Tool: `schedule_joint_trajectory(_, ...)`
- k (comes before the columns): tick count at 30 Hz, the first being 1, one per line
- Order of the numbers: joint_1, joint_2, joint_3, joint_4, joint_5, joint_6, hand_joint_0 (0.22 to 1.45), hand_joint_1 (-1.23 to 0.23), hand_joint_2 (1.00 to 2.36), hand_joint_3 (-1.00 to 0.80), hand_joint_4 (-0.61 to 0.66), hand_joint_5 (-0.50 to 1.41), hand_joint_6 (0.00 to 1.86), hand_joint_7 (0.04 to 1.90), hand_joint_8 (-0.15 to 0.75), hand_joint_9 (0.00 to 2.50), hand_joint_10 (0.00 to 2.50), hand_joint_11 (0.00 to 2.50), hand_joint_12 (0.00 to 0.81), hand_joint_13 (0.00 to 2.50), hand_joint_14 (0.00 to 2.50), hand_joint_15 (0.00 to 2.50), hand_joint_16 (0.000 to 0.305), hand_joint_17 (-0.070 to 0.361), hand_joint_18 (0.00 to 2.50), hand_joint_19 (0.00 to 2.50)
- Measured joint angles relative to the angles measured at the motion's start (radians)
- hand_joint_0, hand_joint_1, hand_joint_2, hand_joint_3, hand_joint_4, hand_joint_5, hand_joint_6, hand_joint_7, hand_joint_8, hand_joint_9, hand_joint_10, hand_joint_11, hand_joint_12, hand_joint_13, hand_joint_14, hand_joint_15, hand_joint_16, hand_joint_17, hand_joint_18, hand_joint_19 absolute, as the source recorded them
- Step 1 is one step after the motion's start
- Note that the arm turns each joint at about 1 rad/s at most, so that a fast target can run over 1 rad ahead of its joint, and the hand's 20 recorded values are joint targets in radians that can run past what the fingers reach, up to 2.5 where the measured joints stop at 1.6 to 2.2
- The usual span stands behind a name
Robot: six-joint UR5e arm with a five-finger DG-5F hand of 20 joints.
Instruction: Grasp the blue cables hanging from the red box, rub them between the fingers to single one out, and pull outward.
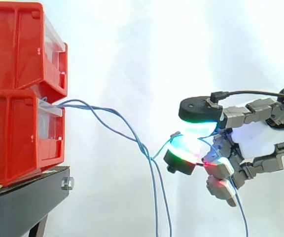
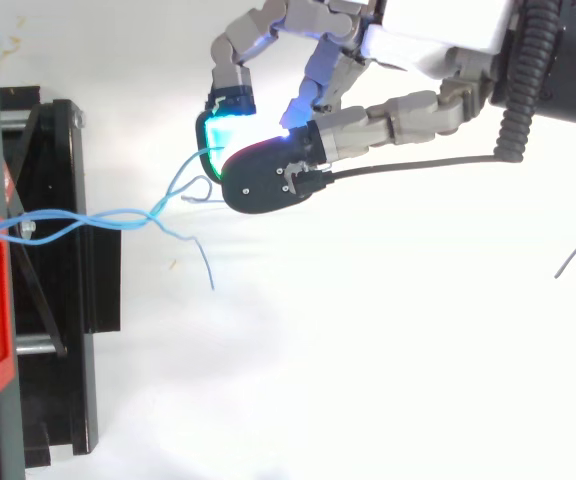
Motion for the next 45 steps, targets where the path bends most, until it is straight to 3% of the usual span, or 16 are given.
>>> schedule_joint_trajectory(45,0.0,0.0,0.0,0.0,0.0,0.0,0.64,-0.87,1.03,-0.02,-0.1,-0.09,0.93,1.14,0.21,1.24,0.03,0.87,0.293,1.11,0.04,0.98,0.04,0.091,0.94,0.84)
